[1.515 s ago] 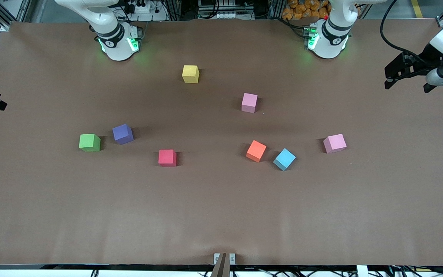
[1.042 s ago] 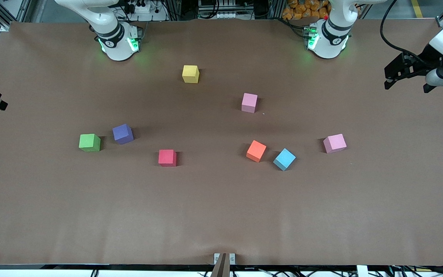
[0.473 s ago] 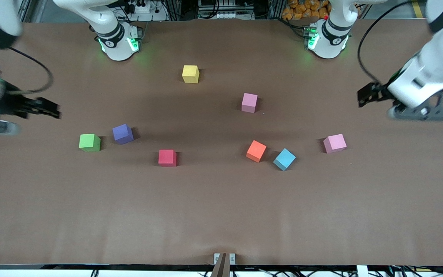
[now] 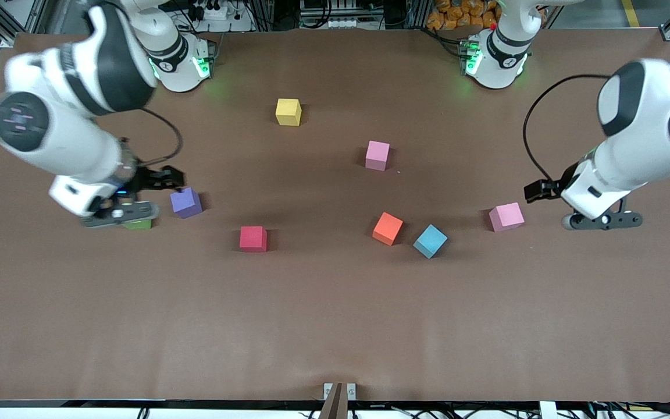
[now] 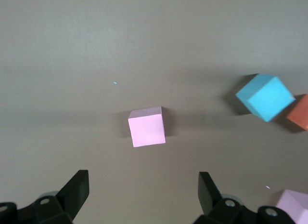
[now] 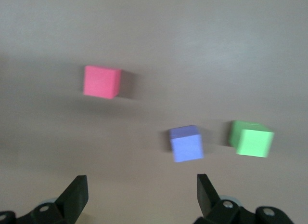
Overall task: Arrange blocks into number 1
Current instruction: 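Reach the right gripper to the yellow cube while the left gripper reaches pink, then grasp the yellow cube with the right gripper while the left gripper grasps pink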
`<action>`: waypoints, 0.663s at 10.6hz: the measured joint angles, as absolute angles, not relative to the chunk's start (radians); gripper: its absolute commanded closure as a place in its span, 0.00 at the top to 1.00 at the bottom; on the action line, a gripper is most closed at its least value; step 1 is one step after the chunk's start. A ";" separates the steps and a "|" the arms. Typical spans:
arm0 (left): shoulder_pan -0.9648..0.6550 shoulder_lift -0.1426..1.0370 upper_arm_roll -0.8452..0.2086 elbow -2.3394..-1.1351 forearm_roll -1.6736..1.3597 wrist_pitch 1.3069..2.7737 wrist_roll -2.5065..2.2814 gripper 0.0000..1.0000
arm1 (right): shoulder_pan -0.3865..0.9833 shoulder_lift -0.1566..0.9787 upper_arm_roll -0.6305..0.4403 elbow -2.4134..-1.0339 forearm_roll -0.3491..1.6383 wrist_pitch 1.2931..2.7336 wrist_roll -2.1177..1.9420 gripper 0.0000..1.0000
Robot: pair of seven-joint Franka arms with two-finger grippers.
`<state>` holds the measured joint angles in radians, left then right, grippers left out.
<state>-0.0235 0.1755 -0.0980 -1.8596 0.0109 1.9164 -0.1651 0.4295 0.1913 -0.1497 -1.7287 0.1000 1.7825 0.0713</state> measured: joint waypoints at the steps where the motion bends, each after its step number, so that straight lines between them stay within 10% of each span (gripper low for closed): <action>1: -0.024 0.206 -0.099 -1.878 0.011 1.960 -0.191 1.00 | 0.457 0.178 -0.150 -1.805 0.120 1.849 0.098 1.00; 7: -0.030 0.324 -0.101 -1.909 0.011 2.073 -0.251 1.00 | 0.725 0.085 -0.149 -2.128 0.158 2.051 0.417 1.00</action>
<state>-0.0298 0.3237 -0.1011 -1.9093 0.0109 2.0735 -0.2506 0.7253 0.0848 -0.1492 -2.1276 0.1576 2.0507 0.4174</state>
